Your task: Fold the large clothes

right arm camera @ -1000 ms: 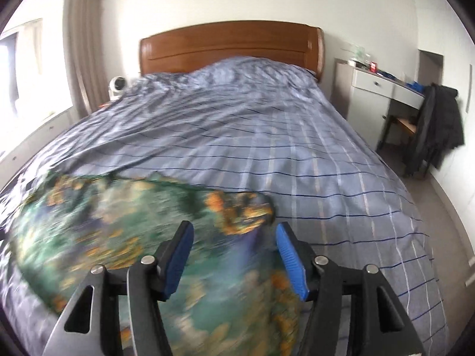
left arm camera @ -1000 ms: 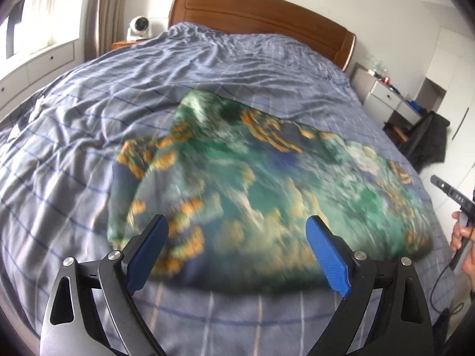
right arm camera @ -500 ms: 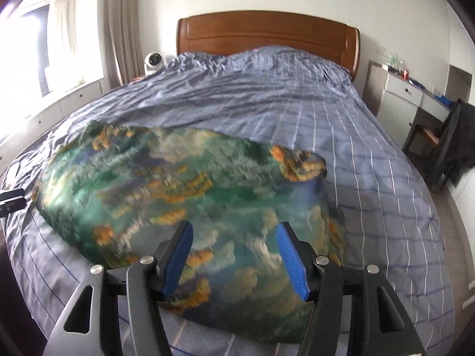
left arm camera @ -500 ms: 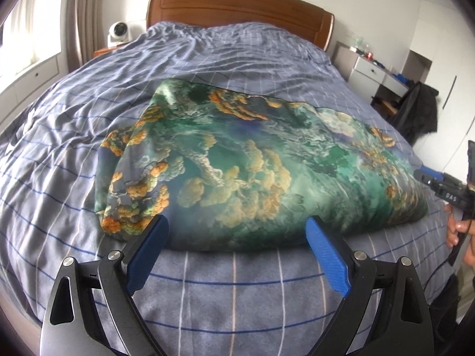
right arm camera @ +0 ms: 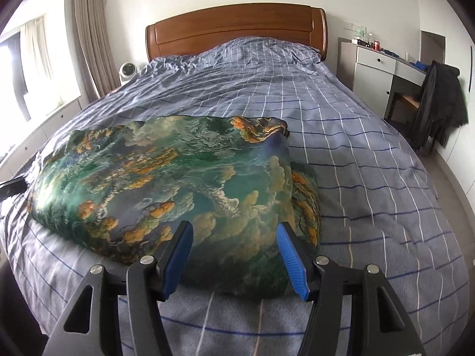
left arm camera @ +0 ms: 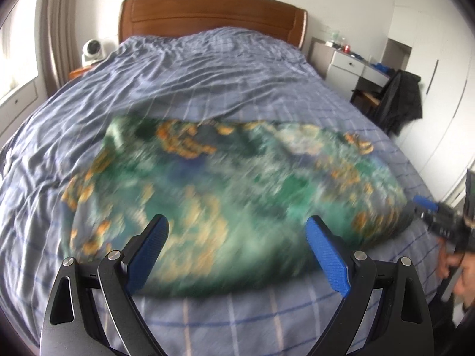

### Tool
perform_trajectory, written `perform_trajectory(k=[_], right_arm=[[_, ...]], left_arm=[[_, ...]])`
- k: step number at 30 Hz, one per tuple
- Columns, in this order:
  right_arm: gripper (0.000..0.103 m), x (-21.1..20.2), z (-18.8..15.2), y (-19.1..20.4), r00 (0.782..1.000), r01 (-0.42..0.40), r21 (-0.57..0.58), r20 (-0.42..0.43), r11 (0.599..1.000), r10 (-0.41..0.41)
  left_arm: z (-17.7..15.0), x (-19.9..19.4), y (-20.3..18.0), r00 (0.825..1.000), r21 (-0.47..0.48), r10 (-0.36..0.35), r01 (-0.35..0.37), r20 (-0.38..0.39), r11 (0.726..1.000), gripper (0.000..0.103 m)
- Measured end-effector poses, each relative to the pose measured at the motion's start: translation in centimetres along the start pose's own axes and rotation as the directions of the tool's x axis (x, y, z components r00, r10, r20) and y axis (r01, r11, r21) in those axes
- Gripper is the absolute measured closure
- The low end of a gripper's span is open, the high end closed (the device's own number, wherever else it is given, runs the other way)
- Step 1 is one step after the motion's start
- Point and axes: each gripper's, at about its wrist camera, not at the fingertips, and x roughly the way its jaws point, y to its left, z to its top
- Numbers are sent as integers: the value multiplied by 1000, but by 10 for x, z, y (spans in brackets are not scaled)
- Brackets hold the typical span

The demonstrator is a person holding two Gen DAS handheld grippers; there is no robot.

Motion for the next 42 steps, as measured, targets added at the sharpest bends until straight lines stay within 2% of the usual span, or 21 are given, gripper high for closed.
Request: perform_trajectory(k=[9,14,22,25,33,38,42], right_arm=[[43,-16,-2,12,999,-37,-2,29,999,37],[43,-19,-4,14,998,-54,7,32,999,54],[43,-22,-12,17,998,-66,7,20,998,66],[43,-21,-14,16,998,-69,18,15,997,68],[43,-23,-18,14,997,-70,53,13,996,70],[43,-22,-26,11,997,-76,68,2,995,76],[43,-24,-31,10,997,-75,75,-6,994,76]], left_arm=[[37,25,-31,999,57,-32,31,4,998,6],[40,57,-35,999,49,-17,19,-45,999,6],[11,91,-41,993,111,49,-37,-106,993,6],[2,92,-42,993,137,62,-48,-103,989,5],[-15,70,-41,994,133,26,-12,-109,991,4],[-26,78,-48,992,187,45,-22,-120,982,4],[-25,79,-42,991,162,38,-16,-129,987,2]])
